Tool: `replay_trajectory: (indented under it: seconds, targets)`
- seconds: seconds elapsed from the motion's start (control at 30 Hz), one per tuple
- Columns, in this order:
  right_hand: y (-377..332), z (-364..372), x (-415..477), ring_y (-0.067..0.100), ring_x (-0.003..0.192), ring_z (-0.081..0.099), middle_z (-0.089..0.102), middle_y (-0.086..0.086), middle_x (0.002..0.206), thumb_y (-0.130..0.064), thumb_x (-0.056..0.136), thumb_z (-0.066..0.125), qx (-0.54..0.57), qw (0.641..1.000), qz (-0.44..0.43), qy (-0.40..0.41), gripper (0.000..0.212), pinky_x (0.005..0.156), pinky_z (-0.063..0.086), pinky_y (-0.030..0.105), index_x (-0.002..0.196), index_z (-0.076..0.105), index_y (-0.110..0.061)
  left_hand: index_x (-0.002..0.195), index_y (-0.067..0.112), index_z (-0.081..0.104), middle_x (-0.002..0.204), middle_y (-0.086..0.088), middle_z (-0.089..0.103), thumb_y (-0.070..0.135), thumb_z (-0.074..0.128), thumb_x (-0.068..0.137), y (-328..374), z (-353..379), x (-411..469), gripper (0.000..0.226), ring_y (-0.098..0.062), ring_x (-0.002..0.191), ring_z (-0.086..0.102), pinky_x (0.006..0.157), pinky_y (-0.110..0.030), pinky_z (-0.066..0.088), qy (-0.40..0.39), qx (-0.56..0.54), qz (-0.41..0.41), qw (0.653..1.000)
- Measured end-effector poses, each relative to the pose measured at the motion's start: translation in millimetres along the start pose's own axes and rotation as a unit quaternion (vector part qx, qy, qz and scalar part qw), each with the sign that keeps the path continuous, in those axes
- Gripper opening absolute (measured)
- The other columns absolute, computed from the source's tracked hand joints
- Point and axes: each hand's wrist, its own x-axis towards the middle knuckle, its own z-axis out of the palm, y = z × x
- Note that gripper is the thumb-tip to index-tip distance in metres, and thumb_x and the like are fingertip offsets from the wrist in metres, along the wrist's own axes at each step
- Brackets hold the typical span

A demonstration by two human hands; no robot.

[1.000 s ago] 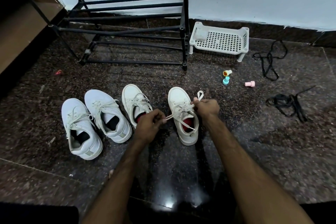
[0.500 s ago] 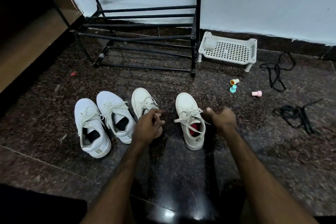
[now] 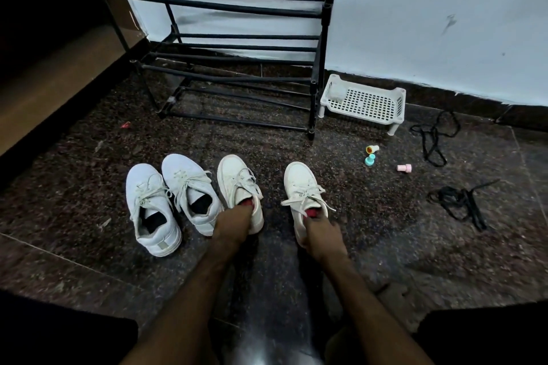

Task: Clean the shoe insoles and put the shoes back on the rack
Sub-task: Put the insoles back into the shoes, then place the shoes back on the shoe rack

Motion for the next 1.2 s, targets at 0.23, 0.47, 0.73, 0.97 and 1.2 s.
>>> replay_trajectory:
  seconds: [0.23,0.47,0.73,0.97,1.2]
  targets:
    - [-16,-2,9,0.030,0.106,0.062,0.062,0.009,0.118,-0.017,0.095,0.042,-0.030,0.998,-0.034,0.035,0.035,0.082,0.049,0.036,0.130,0.047,-0.020,0.109,0.024,0.066,0.095,0.002,0.071,0.032,0.074,0.074,4,9,-27,0.037,-0.020,0.082,0.071,0.060,-0.027,0.049,0.032,-0.020,0.073,0.997]
    - [-52,-1,12,0.023,0.071,0.070,0.070,0.004,0.082,-0.036,0.078,0.070,0.022,0.993,-0.049,0.107,0.026,0.052,0.049,0.029,0.099,0.064,-0.022,0.070,0.027,0.074,0.055,0.009,0.063,0.043,0.090,0.024,-1,11,-29,0.051,-0.010,0.029,0.051,0.032,-0.013,0.021,0.023,-0.006,0.091,0.996]
    - [-69,-43,31,0.018,0.058,0.063,0.065,-0.005,0.062,-0.023,0.056,0.040,0.032,0.952,-0.120,0.278,0.036,0.053,0.050,0.024,0.075,0.070,-0.020,0.072,0.026,0.070,0.061,0.008,0.063,0.042,0.040,0.063,-16,-44,-21,0.035,-0.013,0.034,0.056,0.032,-0.016,0.024,0.139,-0.031,0.093,0.985]
    - [-99,-135,49,0.017,0.071,0.065,0.068,-0.005,0.071,-0.018,0.057,0.036,0.037,0.906,-0.166,0.387,0.046,0.063,0.052,0.026,0.085,0.072,-0.020,0.078,0.029,0.071,0.060,0.007,0.062,0.023,0.035,0.064,-57,-140,-9,0.040,-0.016,0.035,0.054,0.028,-0.019,0.027,0.279,0.051,0.056,0.957]
    - [-133,-258,56,0.018,0.062,0.064,0.068,-0.004,0.067,-0.013,0.043,0.078,0.015,0.879,-0.177,0.442,0.036,0.057,0.050,0.026,0.077,0.068,-0.019,0.079,0.033,0.068,0.065,0.011,0.062,0.039,0.076,0.060,-94,-260,4,0.022,-0.011,0.042,0.059,0.030,-0.021,0.032,0.343,0.083,0.054,0.934]
